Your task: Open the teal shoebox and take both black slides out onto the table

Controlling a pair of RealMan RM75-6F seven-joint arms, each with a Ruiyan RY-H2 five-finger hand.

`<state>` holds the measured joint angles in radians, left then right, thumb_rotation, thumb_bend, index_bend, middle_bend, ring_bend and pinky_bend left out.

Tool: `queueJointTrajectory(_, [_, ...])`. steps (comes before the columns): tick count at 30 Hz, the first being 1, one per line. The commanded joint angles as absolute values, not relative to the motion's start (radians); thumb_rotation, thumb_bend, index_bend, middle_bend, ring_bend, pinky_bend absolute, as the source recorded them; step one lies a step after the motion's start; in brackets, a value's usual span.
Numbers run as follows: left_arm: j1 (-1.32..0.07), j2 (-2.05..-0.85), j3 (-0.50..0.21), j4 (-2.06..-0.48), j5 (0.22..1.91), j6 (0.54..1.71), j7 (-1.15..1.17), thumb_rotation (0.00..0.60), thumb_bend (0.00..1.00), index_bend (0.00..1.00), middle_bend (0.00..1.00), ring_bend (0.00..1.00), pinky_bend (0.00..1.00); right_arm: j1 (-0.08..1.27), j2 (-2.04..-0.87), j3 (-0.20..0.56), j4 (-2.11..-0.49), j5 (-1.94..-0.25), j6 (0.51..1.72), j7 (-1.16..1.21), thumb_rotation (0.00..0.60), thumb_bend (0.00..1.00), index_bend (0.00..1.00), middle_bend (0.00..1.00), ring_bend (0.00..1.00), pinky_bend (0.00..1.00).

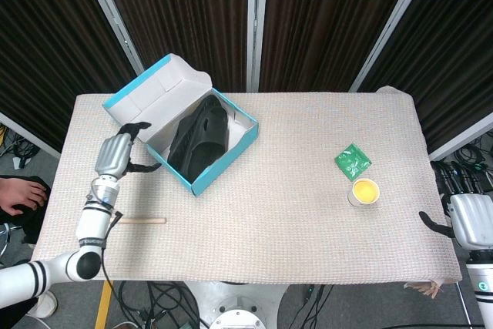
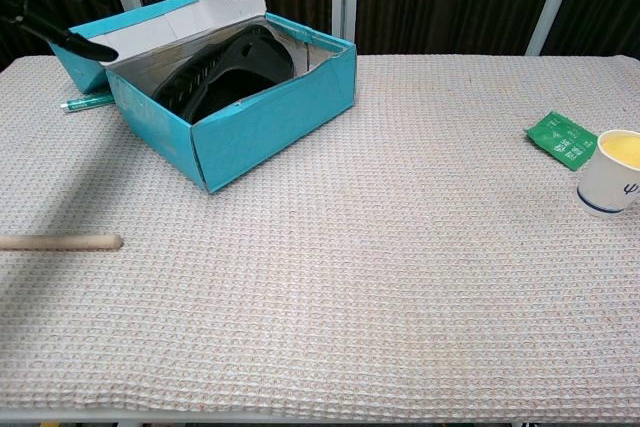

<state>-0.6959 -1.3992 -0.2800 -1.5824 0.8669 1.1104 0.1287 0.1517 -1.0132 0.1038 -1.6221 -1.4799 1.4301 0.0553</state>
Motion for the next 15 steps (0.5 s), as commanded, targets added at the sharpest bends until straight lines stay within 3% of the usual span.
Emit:
queueJointTrajectory(1, [-0.76,-1.445,-0.318,-1.522,0.864,1.067,0.172,0.6,0.13,0.26,0.26,0.22,0.45,0.151,-1.013,0.102,-1.621,-1.481,1.431,0.056,0.6,0.11,0.04,0.1,0.03,0.08])
queueJointTrajectory(8, [-0.865,-1.511,-0.333,-1.43,0.751,0.977,0.314,0.6,0.2,0.27,0.28,0.26,0.49,0.144,-1.007,0.103,-1.62,-1.477,1.438,0.063,0.6,0.11,0.04,0.1,0.03,0.08])
queueJointTrajectory(15, [-0.938,-1.586,-0.317,-1.346,0.642,1.008,0.501,0.6,0.24,0.25,0.28,0.26,0.49,0.144,-1.005,0.102,-1.618,-1.479,1.437,0.068,0.6,0.11,0.04,0.1,0.03,0.08])
